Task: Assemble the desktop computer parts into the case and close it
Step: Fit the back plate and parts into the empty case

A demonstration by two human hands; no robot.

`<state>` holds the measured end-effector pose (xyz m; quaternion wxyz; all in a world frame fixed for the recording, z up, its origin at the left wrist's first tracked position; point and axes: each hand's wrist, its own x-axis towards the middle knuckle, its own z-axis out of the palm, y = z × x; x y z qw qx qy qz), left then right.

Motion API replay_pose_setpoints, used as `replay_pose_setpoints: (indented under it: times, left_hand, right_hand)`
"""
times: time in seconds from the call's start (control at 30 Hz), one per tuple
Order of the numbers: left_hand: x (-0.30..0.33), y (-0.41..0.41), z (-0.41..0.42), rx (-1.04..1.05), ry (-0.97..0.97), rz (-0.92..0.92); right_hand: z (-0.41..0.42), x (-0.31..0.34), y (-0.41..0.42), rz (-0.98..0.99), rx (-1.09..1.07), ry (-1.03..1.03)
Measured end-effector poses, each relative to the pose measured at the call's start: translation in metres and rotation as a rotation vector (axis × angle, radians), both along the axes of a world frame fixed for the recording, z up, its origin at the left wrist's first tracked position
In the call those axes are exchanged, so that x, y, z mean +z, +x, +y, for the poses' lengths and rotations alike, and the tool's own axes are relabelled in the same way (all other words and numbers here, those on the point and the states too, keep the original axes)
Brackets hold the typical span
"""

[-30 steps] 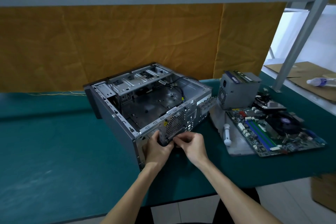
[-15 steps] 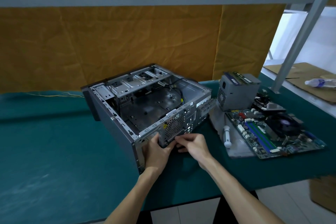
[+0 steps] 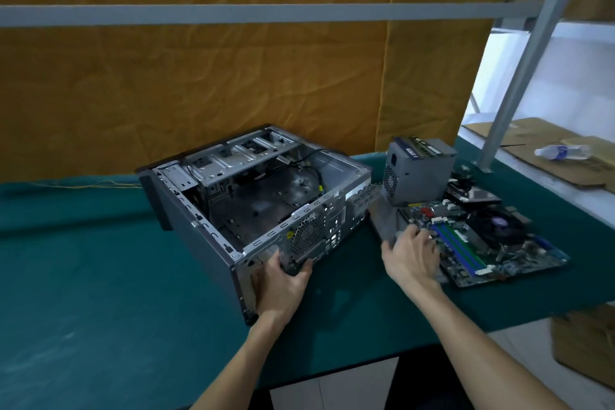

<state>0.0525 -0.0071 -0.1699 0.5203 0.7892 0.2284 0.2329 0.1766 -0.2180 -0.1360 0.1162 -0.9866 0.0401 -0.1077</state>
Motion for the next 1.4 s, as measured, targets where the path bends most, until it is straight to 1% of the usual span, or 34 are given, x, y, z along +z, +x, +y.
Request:
replay_pose_setpoints:
  times: [0.07,0.17,0.27,0.37,0.4,0.47,0.53,0.6,0.7,0.8,0.97,1.13,1.4]
  left_hand:
    - [0.002,0.000,0.000,-0.010,-0.009,-0.002]
    - [0.004,0.000,-0.001,-0.028,-0.019,0.001]
    - [0.004,-0.001,0.000,-0.033,-0.032,0.014]
    - [0.005,-0.001,0.002,-0.030,-0.027,0.022]
    - [0.005,-0.001,0.002,-0.033,-0.036,0.022]
    - [0.005,0.000,0.002,-0.036,-0.053,0.027]
    - [0.006,-0.001,0.001,-0.036,-0.053,0.035]
    - [0.006,-0.001,0.000,-0.038,-0.055,0.038]
    - [0.006,-0.001,0.001,-0.020,-0.036,0.035]
    - [0.006,-0.001,0.002,-0.032,-0.022,0.039]
    - [0.007,-0.002,0.002,-0.066,-0.050,0.032]
    - [0.006,-0.002,0.003,-0.062,-0.007,0.033]
    - [0.006,-0.001,0.003,-0.060,-0.015,0.042]
  right_hand:
    - [-0.004,-0.004,0.005,0.109,0.036,0.019]
    - [-0.005,-0.002,0.001,0.130,0.088,0.164]
    - [-0.010,0.000,-0.019,0.106,0.104,0.382]
    - [-0.020,-0.006,-0.059,0.089,0.145,0.674]
    - [-0.023,-0.007,-0.072,0.096,0.184,0.754]
    - [-0.031,-0.010,-0.092,0.129,0.312,0.814]
    - [-0.036,-0.011,-0.102,0.184,0.453,0.784]
    - [-0.039,-0.010,-0.106,0.213,0.534,0.704]
    - [-0.035,-0.008,-0.108,0.188,0.569,0.526]
    - [-0.030,-0.009,-0.107,0.159,0.584,0.444]
    - [-0.026,-0.008,-0.104,0.141,0.587,0.450]
    - [-0.022,-0.008,-0.104,0.135,0.585,0.429]
    - [-0.021,-0.007,-0.106,0.126,0.580,0.418]
